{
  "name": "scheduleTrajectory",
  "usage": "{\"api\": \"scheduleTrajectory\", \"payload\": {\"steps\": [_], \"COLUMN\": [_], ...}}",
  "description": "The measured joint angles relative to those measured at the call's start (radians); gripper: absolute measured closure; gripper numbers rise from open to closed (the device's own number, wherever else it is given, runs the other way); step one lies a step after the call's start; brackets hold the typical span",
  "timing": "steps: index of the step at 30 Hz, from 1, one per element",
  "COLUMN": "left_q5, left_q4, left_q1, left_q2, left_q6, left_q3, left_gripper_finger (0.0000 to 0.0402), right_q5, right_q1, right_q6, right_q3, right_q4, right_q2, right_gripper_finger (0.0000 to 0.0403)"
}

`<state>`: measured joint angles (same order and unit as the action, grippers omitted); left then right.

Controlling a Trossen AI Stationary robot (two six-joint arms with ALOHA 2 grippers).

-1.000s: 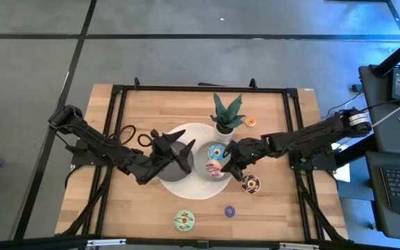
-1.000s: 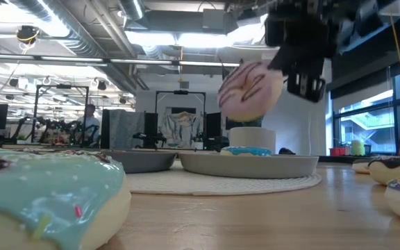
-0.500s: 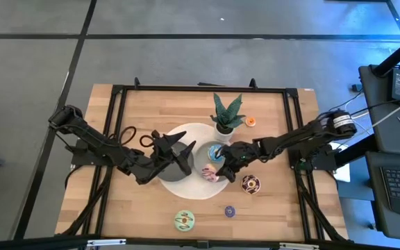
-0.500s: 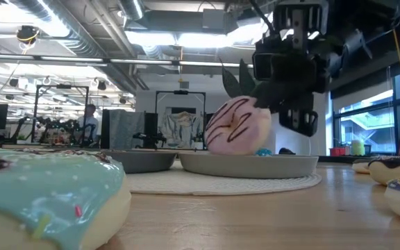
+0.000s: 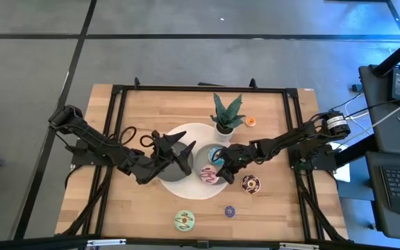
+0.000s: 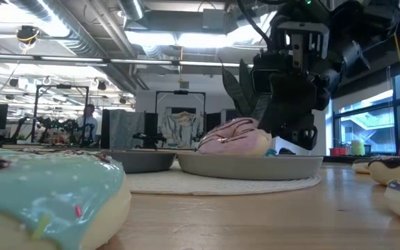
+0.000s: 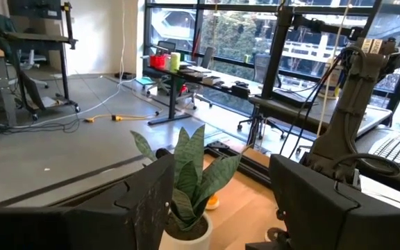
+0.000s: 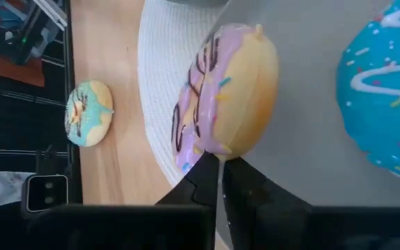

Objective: Pick & Place donuts
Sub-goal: Put the big light violet doughnut on the light gray plate, then put the big black doughnut on the light gray plate

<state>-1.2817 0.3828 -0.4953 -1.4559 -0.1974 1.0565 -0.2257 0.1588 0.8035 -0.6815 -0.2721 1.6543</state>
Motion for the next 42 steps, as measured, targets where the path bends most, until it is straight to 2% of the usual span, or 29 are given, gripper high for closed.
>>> {"api": "scheduleTrajectory", "payload": {"steps": [4,13,17,22,25,31,36,42], "left_q5": [0.0,0.018,0.028,0.052,0.053,0.053,0.053,0.053], "left_q4": [-0.004,-0.02,-0.021,-0.021,-0.029,-0.054,-0.055,-0.072], "left_q1": [0.001,0.024,0.035,0.046,0.048,0.048,0.053,0.064], "left_q2": [0.0,0.0,0.0,0.0,0.0,-0.001,-0.001,-0.001], "left_q6": [0.001,-0.001,-0.002,0.0,0.0,0.0,-0.001,-0.002], "left_q3": [0.0,0.0,0.0,0.0,0.0,0.0,0.0,0.0], "left_gripper_finger": [0.0173,0.017,0.0174,0.0172,0.017,0.0171,0.0173,0.0171], "right_q5": [0.006,-0.004,-0.006,-0.008,-0.006,-0.003,0.035,0.128], "right_q1": [-0.012,-0.042,-0.056,-0.071,-0.077,-0.07,0.007,0.125], "right_q6": [-0.002,0.002,0.003,-0.015,-0.035,-0.045,-0.032,0.057], "right_q3": [0.0,0.0,0.0,-0.013,-0.013,-0.014,-0.014,-0.014], "right_q4": [0.006,0.088,0.106,0.15,0.224,0.58,0.831,0.935], "right_q2": [0.0,0.0,0.0,-0.029,-0.099,-0.292,-0.401,-0.422], "right_gripper_finger": [0.0349,0.0233,0.0205,0.0195,0.0194,0.0194,0.0194,0.0194]}}
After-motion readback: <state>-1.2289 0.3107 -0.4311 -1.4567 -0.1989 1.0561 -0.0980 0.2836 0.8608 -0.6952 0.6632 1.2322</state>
